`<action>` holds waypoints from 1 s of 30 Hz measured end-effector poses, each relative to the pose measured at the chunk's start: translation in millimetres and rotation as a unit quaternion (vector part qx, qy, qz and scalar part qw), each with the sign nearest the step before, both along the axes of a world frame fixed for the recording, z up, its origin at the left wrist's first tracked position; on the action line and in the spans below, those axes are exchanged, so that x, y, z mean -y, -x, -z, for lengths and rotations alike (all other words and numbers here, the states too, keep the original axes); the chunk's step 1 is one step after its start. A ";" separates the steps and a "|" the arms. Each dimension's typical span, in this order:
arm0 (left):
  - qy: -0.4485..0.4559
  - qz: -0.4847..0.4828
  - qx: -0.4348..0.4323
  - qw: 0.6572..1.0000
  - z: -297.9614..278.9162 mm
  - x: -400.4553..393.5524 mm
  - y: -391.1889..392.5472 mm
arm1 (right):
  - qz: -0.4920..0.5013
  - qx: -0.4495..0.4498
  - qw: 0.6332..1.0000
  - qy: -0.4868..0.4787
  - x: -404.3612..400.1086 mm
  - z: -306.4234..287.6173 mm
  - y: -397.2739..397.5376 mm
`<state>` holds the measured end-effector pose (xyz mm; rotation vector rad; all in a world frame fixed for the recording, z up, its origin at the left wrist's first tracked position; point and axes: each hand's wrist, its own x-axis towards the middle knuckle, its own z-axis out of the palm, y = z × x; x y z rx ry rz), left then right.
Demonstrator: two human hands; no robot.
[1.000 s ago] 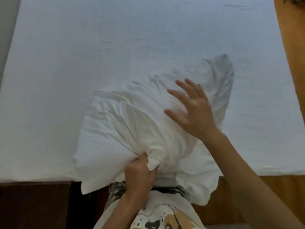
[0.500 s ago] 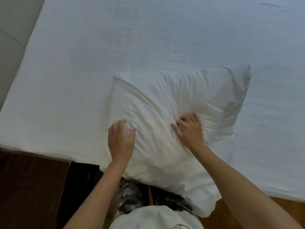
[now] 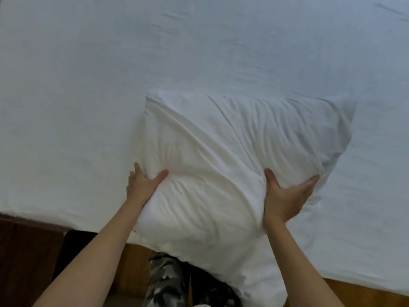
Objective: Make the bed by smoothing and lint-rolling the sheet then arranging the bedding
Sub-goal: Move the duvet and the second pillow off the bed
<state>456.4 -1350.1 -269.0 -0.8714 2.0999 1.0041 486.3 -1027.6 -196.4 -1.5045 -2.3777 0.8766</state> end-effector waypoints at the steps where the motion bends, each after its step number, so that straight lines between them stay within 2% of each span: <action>1: 0.003 0.013 0.012 1.000 7.0 2.9 6.0 | -0.011 0.003 1.000 -0.005 0.8 3.7 0.2; 6: 0.027 0.091 0.044 0.995 38.1 5.0 34.2 | -0.043 0.011 0.999 -0.010 10.7 29.8 7.5; 13: -0.055 0.026 0.048 0.997 58.9 -2.7 61.3 | -0.052 0.039 0.998 -0.015 5.4 59.4 35.5; 19: -0.128 0.004 -0.001 0.992 25.3 -14.4 56.4 | -0.059 0.030 0.998 0.016 -13.0 45.7 36.7; 23: -0.131 -0.008 -0.032 0.991 -4.4 -32.1 46.1 | -0.064 0.023 0.997 0.046 -49.2 32.2 28.1; 26: -0.137 -0.007 -0.043 0.990 -21.2 -43.2 42.7 | -0.065 0.075 0.993 0.055 -76.4 31.3 15.5; 30: -0.134 0.000 -0.048 0.990 -31.4 -60.1 30.7 | 0.005 0.147 0.980 0.134 -98.6 41.3 1.5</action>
